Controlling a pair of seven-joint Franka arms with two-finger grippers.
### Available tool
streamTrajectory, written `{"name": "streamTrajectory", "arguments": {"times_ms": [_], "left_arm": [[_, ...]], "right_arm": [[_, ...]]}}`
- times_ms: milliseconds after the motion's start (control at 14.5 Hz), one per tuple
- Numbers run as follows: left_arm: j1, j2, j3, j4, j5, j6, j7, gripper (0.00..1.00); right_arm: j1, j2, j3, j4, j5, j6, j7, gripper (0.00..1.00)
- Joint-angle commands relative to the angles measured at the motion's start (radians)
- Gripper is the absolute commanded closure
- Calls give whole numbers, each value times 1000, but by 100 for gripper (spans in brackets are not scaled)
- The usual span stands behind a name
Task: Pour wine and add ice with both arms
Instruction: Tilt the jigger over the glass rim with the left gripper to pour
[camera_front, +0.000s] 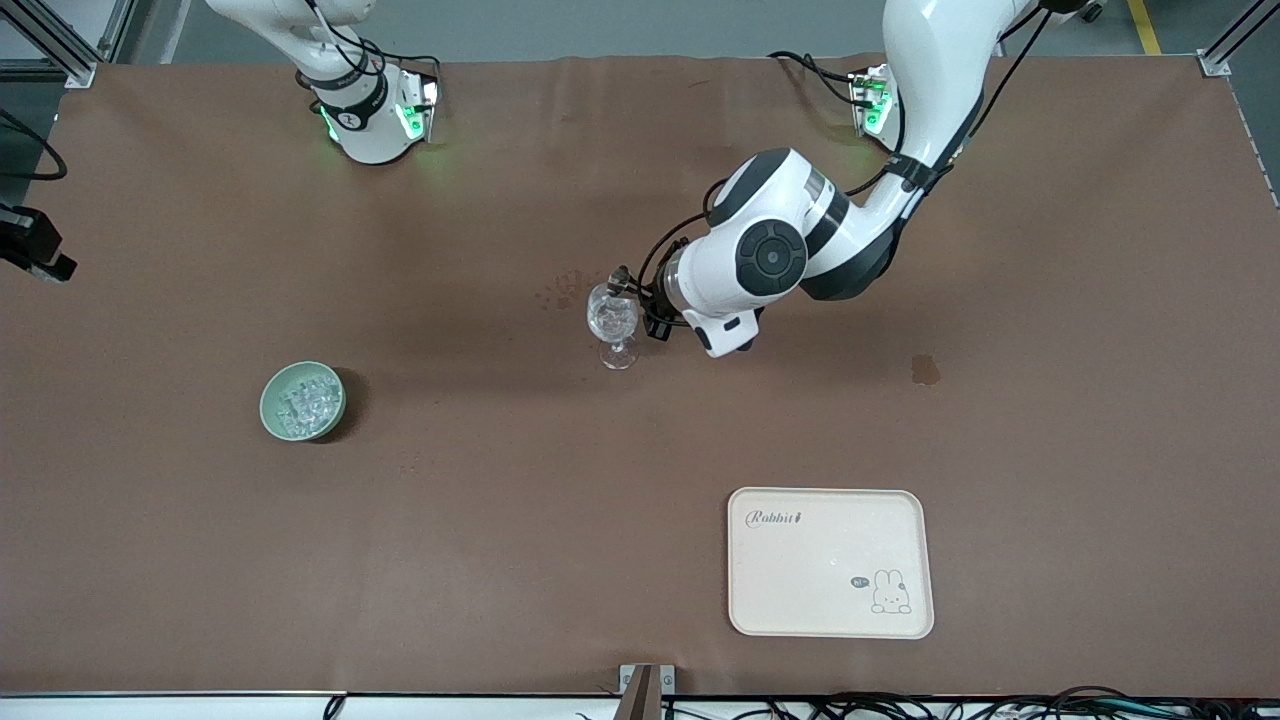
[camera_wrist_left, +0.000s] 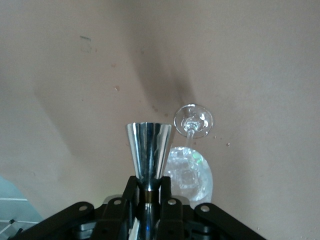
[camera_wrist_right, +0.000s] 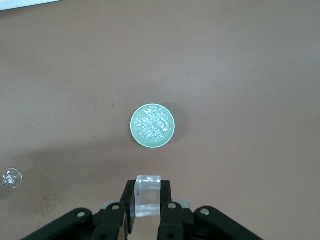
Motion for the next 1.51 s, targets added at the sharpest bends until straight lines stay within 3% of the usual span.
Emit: {"name": "streamTrajectory", "arguments": {"times_ms": [0,1446], "left_arm": [[-8,-9,6,1,45,9,-56,100],[-68,-6,6,51,293,9,-328,100]], "right_arm": [[4,-18,-2,-13,6,5,8,99],[6,-18,-2,-13,8,9,8,99]]}}
